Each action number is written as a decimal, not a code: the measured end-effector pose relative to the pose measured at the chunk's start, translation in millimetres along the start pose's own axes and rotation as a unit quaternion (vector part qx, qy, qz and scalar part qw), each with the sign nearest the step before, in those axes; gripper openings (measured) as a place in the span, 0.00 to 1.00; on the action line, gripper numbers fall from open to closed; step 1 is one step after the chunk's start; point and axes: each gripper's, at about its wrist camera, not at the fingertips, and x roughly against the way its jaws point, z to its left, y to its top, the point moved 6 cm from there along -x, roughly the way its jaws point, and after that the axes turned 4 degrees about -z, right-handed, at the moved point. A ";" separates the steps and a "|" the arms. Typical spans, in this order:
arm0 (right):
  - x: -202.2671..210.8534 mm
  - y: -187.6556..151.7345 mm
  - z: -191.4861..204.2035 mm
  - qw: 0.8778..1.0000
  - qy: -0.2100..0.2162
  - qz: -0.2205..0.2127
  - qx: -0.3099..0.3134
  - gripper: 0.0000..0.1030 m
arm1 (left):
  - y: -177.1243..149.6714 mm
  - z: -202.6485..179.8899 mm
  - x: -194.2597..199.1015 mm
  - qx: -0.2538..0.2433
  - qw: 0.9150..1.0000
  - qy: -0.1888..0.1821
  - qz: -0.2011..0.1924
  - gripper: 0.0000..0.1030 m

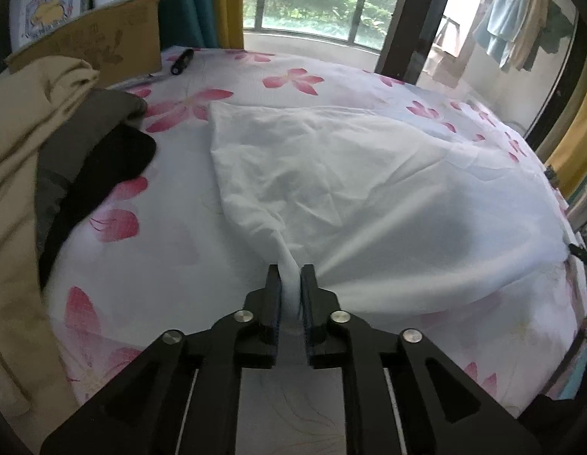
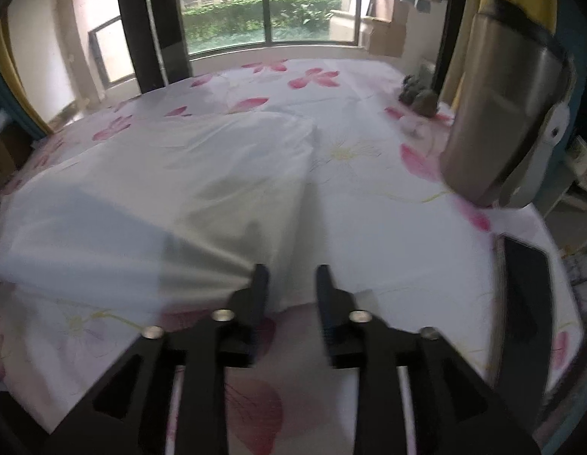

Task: Fold large clothes

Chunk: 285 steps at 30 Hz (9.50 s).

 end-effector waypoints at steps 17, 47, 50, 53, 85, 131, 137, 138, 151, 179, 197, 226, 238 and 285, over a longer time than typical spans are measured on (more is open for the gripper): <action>7.3 46.6 154.0 0.982 0.144 -0.073 0.094 0.47 | 27.5 -0.1 24.2 -0.005 0.998 0.027 -0.057 0.35; 20.2 -3.2 45.4 0.996 0.051 -0.059 -0.037 0.92 | 65.2 -166.0 -15.8 -0.116 0.989 -0.056 -0.072 0.35; 11.9 -6.1 22.8 0.994 0.046 -0.047 -0.083 0.93 | 66.8 -185.8 -22.1 -0.127 0.987 -0.068 -0.072 0.35; 1.9 -8.3 10.6 0.989 0.065 -0.032 -0.130 0.93 | 67.6 -198.5 -29.5 -0.135 0.986 -0.076 -0.066 0.35; -64.4 46.4 183.4 0.958 0.277 0.003 -0.081 0.44 | 51.3 -218.4 -88.6 -0.135 0.986 -0.096 -0.023 0.36; -6.6 62.6 398.0 0.955 0.201 -0.021 0.215 0.55 | 67.4 -1.5 -30.3 -0.009 0.997 -0.009 -0.075 0.36; -0.8 52.7 433.7 0.942 0.231 -0.012 0.243 0.56 | 64.7 25.9 -25.6 0.013 0.997 -0.003 -0.077 0.36; 0.2 49.8 440.6 0.938 0.236 -0.011 0.251 0.56 | 64.1 29.5 -24.6 0.016 0.997 -0.002 -0.077 0.36; 13.9 -10.1 530.1 0.864 0.362 0.051 0.346 0.64 | 44.9 92.2 -0.9 0.064 0.994 0.033 -0.078 0.36; -14.8 29.1 335.4 0.963 0.212 -0.012 0.164 0.64 | 45.2 28.3 -35.4 -0.026 0.999 -0.019 -0.042 0.06; -28.0 18.3 349.9 0.942 0.278 0.003 0.189 0.79 | 58.6 27.0 7.9 -0.033 0.998 0.018 -0.046 0.31; -63.4 55.4 344.3 0.960 0.230 -0.018 0.158 0.87 | 103.9 64.0 -64.6 0.000 0.998 0.062 -0.017 0.06; -37.3 58.5 335.9 0.963 0.225 -0.035 0.145 0.87 | 84.6 77.9 -30.5 0.025 0.998 0.056 -0.030 0.46; -23.2 38.1 305.7 0.968 0.213 -0.022 0.131 0.87 | 60.0 49.2 -44.9 -0.002 0.999 -0.053 0.008 0.81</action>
